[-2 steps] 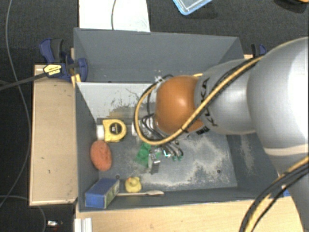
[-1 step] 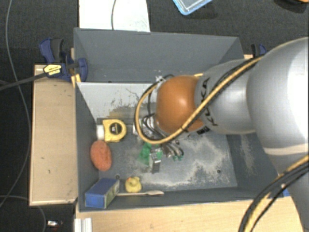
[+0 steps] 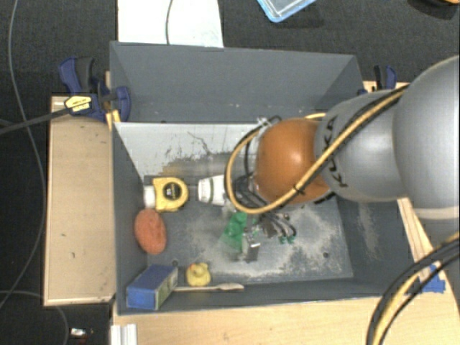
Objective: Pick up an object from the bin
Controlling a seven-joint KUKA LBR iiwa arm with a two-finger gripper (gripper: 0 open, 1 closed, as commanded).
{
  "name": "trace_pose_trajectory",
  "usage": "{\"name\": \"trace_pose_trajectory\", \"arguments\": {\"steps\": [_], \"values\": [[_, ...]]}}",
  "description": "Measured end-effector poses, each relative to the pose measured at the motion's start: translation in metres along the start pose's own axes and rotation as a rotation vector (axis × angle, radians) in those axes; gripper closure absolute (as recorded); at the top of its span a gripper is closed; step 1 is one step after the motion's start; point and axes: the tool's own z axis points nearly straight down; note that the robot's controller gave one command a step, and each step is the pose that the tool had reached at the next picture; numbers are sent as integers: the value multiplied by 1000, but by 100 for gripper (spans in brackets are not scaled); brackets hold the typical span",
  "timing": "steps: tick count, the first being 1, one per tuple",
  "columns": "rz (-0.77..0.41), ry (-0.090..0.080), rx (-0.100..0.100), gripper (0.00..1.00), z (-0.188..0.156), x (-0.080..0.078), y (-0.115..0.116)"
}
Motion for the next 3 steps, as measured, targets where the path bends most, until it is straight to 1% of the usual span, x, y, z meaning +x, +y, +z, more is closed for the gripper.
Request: {"name": "trace_pose_trajectory", "arguments": {"steps": [1, 2, 3], "values": [[5, -3, -2, 0, 0, -9, -17], [70, -5, -1, 0, 0, -17, -66], [36, -9, -1, 0, -2, -23, -73]]}}
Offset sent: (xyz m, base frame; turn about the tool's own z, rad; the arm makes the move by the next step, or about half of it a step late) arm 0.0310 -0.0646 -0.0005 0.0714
